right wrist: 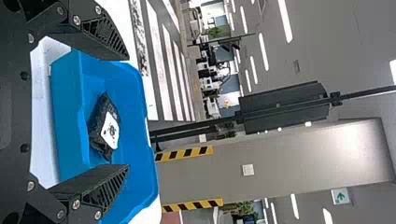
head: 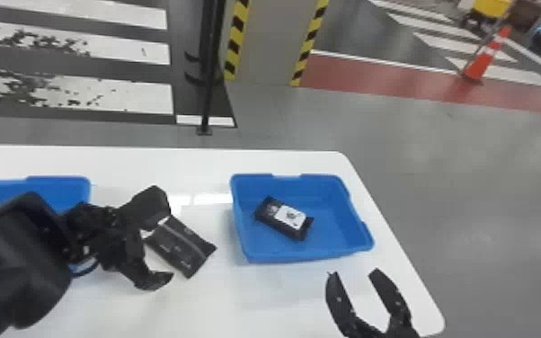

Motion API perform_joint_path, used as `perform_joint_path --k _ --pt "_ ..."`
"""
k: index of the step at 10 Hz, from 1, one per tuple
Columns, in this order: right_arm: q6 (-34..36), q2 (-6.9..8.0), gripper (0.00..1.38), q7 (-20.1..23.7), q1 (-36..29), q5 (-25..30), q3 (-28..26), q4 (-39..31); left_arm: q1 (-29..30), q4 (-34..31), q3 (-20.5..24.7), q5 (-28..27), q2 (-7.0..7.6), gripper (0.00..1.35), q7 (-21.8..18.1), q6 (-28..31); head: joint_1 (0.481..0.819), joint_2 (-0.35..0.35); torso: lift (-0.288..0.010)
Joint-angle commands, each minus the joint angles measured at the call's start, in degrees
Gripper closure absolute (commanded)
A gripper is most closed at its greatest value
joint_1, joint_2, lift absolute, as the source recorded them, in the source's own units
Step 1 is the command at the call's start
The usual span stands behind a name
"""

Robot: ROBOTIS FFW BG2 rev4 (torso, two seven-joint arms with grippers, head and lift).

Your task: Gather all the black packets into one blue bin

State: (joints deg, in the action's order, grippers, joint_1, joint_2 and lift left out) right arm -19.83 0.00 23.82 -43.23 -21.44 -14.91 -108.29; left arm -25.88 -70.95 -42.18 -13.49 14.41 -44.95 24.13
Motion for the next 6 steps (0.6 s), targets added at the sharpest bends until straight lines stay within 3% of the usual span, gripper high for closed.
perform_joint_path --k 1,2,3,4,6 --pt "0.0 0.05 0.21 0.0 -0.08 -0.04 0.05 0.08 0.0 1.14 -0.44 0.24 -0.17 0.05 0.74 -0.93 0.695 -0.35 -0.11" --pt "0.0 0.05 0.21 0.0 -0.08 -0.04 0.05 0.08 0.0 1.56 -0.66 0.35 -0.26 0.25 1.8 -0.93 0.695 -0.35 -0.11" --pt "0.0 0.05 0.21 0.0 -0.08 -0.15 0.05 0.08 -0.14 1.7 -1.01 0.47 -0.52 0.6 3.29 0.75 0.695 -0.35 -0.11" --pt "0.0 0.05 0.21 0.0 -0.22 -0.38 0.05 -0.06 0.0 1.84 -1.69 1.5 -0.52 0.83 4.35 0.89 0.695 -0.35 -0.11" --pt "0.0 0.05 0.21 0.0 -0.22 -0.38 0.05 0.08 0.0 1.98 -3.29 2.18 -0.61 0.82 4.08 2.72 0.695 -0.35 -0.11"
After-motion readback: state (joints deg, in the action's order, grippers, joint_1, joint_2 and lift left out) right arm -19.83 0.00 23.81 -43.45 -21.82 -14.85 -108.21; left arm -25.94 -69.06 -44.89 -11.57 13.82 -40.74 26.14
